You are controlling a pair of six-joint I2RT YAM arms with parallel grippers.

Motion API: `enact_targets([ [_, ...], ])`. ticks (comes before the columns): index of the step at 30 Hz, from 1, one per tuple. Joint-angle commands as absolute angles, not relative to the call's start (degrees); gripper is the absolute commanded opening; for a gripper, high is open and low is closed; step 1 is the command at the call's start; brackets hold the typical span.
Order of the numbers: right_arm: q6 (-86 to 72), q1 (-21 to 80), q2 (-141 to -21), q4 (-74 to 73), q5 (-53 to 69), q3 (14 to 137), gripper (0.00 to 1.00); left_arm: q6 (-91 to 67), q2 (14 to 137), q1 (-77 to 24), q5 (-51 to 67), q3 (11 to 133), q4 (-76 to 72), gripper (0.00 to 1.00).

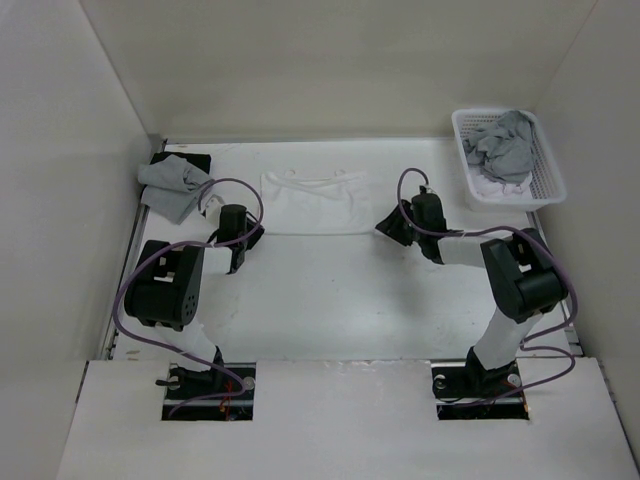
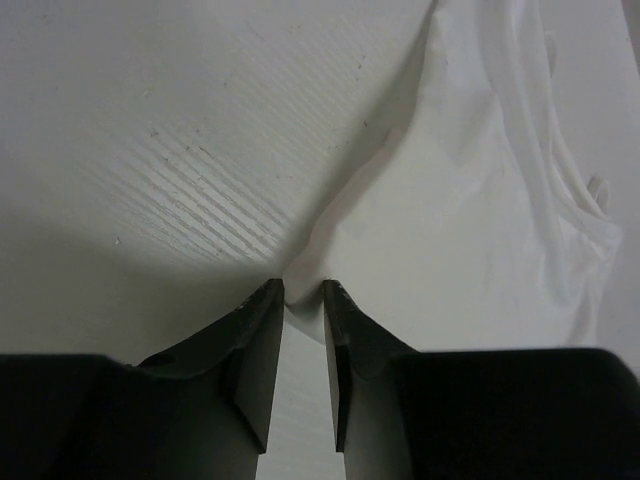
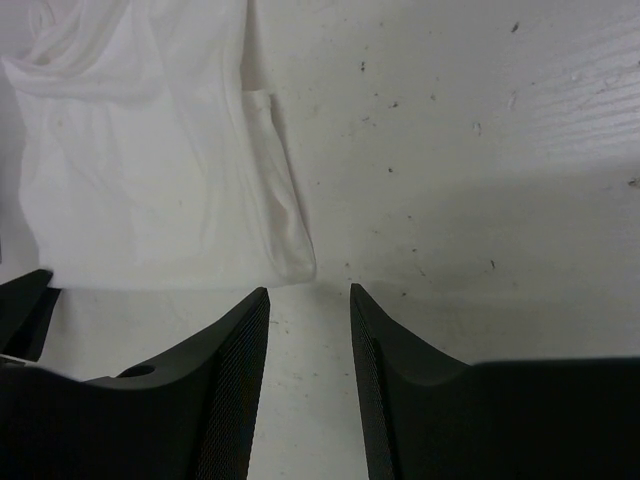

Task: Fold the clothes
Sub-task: Fold the tank top

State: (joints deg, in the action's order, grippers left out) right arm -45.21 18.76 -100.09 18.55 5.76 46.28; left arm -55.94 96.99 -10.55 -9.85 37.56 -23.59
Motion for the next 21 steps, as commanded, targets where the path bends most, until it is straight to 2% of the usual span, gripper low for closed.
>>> enact_targets([
  [1,-47.3,19.6,-101.5,24.3,8.4,47.4,0.43,-56.8,98.4,-10.5,-9.8,37.9,-22.5,0.22],
  [10,-48.2,20.1,-103.4,26.6,9.8,48.3,0.46,-57.0,98.3,-10.7,-10.3,38.1,-22.7,0.10],
  [17,-50.3,19.6,-105.2,26.6,10.2,49.4,0.33,-57.0,97.5,-10.8,-10.3,37.4,-23.5,0.07],
  [21,-50.5,19.5,-106.7,26.0,11.1,51.1,0.31,-57.0,97.8,-10.8,-10.3,37.4,-23.9,0.06],
])
